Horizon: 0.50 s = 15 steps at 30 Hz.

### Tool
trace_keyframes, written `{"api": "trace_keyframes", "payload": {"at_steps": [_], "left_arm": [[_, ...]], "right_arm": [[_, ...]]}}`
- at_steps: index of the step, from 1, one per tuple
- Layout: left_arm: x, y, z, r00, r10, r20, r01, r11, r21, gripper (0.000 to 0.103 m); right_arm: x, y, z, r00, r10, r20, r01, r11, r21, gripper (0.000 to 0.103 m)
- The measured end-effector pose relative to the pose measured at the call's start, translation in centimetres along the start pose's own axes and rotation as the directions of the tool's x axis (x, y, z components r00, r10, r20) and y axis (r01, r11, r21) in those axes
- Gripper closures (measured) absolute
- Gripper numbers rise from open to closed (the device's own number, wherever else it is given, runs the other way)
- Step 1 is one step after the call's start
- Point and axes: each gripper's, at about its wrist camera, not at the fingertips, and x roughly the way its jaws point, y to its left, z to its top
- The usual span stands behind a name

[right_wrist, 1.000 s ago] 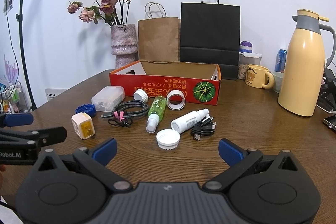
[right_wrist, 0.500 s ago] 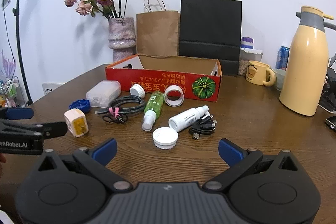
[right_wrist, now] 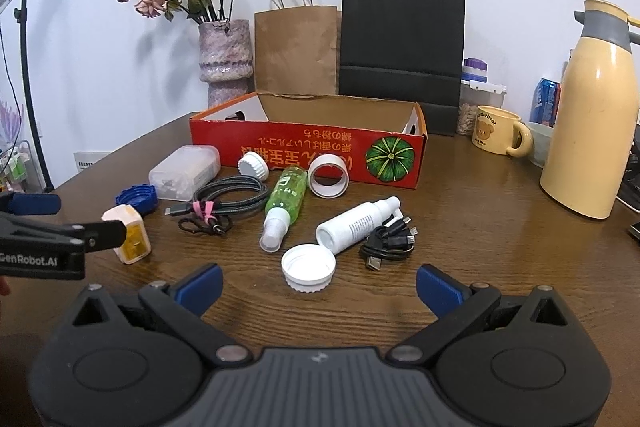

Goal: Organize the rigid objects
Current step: 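Grasp the white-yellow plug adapter with the left tool while the right tool grasps the white cap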

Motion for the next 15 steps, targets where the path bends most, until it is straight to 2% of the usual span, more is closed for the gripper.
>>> {"api": "trace_keyframes", "payload": {"at_steps": [6,9,15], "left_arm": [[2.3,0.0,0.1,1.0,0.008,-0.026,-0.008,1.0,-0.002,0.0],[3.3,0.0,0.1,0.999,0.012,-0.04,-0.012,1.0,-0.001,0.005],[4.6,0.3,-0.4,0.996,-0.013,-0.088,0.011,1.0,-0.027,0.035]], "right_arm": [[1.5,-0.4,0.3,1.0,0.008,-0.02,-0.008,1.0,0.011,0.001],[2.1,-0.4,0.3,0.999,0.014,-0.031,-0.014,1.0,0.008,0.002],[2.9,-0.4,0.4,0.999,0.018,-0.037,-0.018,1.0,0.006,0.002]]}}
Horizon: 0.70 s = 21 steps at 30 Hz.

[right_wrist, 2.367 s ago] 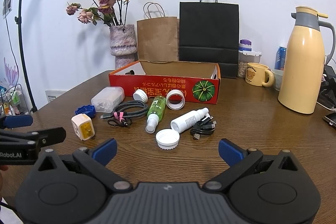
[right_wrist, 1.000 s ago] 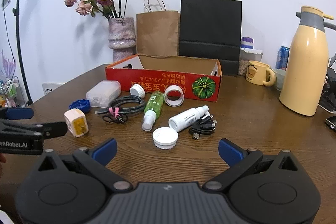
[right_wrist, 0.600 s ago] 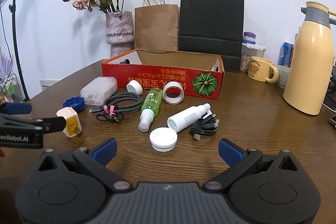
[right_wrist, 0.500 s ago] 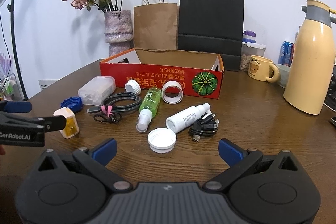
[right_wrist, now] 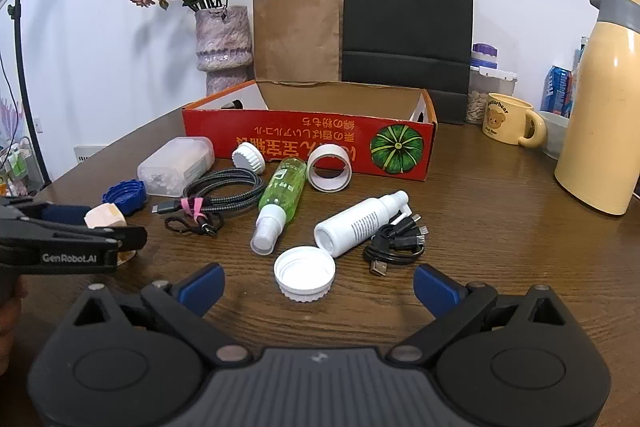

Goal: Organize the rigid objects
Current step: 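Grasp the white-yellow plug adapter with the left tool while the right tool grasps the white cap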

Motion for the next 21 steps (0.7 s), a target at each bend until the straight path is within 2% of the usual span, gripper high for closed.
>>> {"api": "trace_keyframes", "payload": {"at_steps": [1,11,12,21], "left_arm": [[0.0,0.1,0.0,1.0,-0.012,-0.001,0.012,1.0,-0.006,0.038],[-0.2,0.3,-0.1,1.0,-0.011,0.012,0.011,1.0,-0.023,0.04],[-0.3,0.4,0.0,1.0,-0.011,0.016,0.011,1.0,-0.026,0.042],[-0.8,0.7,0.0,0.999,-0.01,0.039,0.012,0.999,-0.038,0.042]], "right_arm": [[0.1,0.0,0.0,1.0,0.0,-0.002,0.0,1.0,-0.001,0.002],[1.1,0.4,0.2,1.0,0.003,-0.02,-0.003,1.0,-0.016,0.007],[1.3,0.5,0.2,1.0,0.002,-0.025,-0.002,1.0,-0.018,0.01],[3.0,1.1,0.7,0.997,0.022,-0.07,-0.025,0.998,-0.05,0.031]]}}
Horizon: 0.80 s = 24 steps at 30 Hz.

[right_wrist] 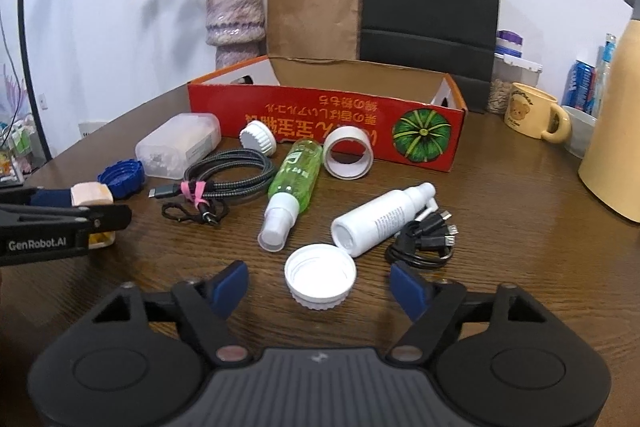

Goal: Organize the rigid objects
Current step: 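Grasp the white-yellow plug adapter with the left tool while the right tool grasps the white cap, then carry the adapter and cap into the cardboard box and open both tools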

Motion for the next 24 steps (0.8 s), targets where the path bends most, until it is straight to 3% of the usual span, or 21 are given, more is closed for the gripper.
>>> {"api": "trace_keyframes", "payload": {"at_steps": [5,8,24], "left_arm": [[-0.1,0.1,0.0,1.0,0.003,0.009,-0.003,1.0,-0.003,0.042],[-0.2,0.0,0.0,1.0,0.005,0.014,-0.005,1.0,-0.002,0.042],[-0.5,0.0,0.2,1.0,0.002,0.026,-0.002,1.0,-0.007,0.042]], "right_arm": [[0.7,0.1,0.2,1.0,-0.001,-0.014,0.001,1.0,0.0,0.044],[1.1,0.0,0.2,1.0,0.013,-0.026,-0.013,1.0,0.013,0.064],[-0.7,-0.1,0.4,0.998,0.038,0.058,-0.039,0.999,0.016,0.064]]}}
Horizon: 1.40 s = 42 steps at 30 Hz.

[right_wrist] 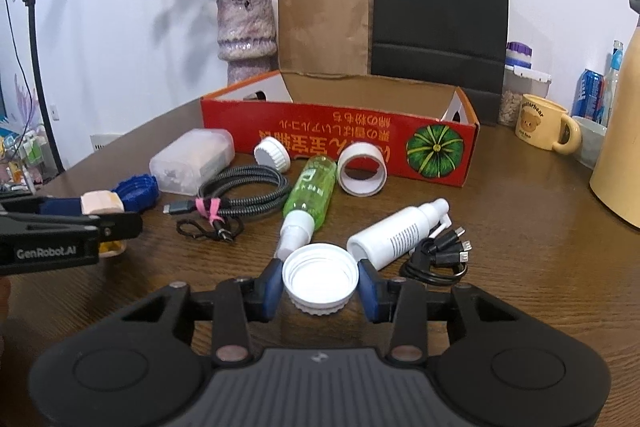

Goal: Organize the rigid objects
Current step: 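Carry the adapter and cap into the cardboard box and open both tools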

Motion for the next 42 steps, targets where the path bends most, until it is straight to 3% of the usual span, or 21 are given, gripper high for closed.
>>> {"api": "trace_keyframes", "payload": {"at_steps": [10,23,42], "left_arm": [[-1.4,-1.0,1.9,0.999,-0.016,0.049,0.016,1.0,0.006,0.042],[-1.9,-2.2,7.1,0.993,-0.019,0.118,0.018,1.0,0.004,0.042],[3.4,-1.6,13.7,0.987,0.026,0.161,-0.011,0.995,-0.095,0.042]], "right_arm": [[-1.5,-0.1,1.4,0.998,0.018,0.063,-0.018,1.0,-0.006,0.064],[-2.1,-1.5,5.6,0.987,0.0,0.159,-0.002,1.0,0.013,0.064],[2.4,-2.7,11.4,0.976,-0.042,0.214,0.033,0.998,0.043,0.064]]}}
